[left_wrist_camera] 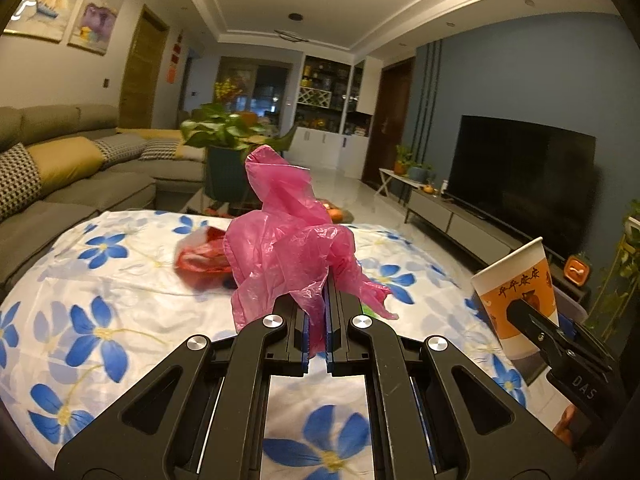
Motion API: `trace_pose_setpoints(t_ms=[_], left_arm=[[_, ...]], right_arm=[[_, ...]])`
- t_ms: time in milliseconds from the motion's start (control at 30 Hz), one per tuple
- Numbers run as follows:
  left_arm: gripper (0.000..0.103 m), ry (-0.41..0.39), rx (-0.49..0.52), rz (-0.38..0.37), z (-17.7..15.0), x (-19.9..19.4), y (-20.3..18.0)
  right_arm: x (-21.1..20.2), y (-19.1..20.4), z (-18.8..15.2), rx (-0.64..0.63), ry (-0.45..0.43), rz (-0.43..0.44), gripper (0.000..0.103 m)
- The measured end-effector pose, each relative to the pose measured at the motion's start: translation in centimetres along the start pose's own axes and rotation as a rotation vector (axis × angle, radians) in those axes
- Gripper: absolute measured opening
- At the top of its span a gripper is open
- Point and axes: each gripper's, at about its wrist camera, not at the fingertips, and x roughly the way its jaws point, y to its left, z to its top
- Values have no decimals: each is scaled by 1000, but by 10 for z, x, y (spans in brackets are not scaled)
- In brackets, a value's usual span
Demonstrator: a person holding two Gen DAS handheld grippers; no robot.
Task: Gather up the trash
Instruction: 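Carry the pink bag and white-orange cup over the grey bin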
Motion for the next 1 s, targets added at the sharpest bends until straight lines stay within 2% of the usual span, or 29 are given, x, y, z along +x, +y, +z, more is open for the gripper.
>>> trace_pose_setpoints(t_ms=[400, 767, 1000], left_arm=[[5, 18, 81, -135, -1, 29, -65], [5, 6, 159, -296, 8, 70, -151], [5, 9, 185, -380, 6, 95, -201]], right_arm=[[-21, -49, 10, 30, -63, -129, 60], [-38, -114, 29, 59, -143, -306, 60], [-39, -144, 33, 73, -169, -363, 60]])
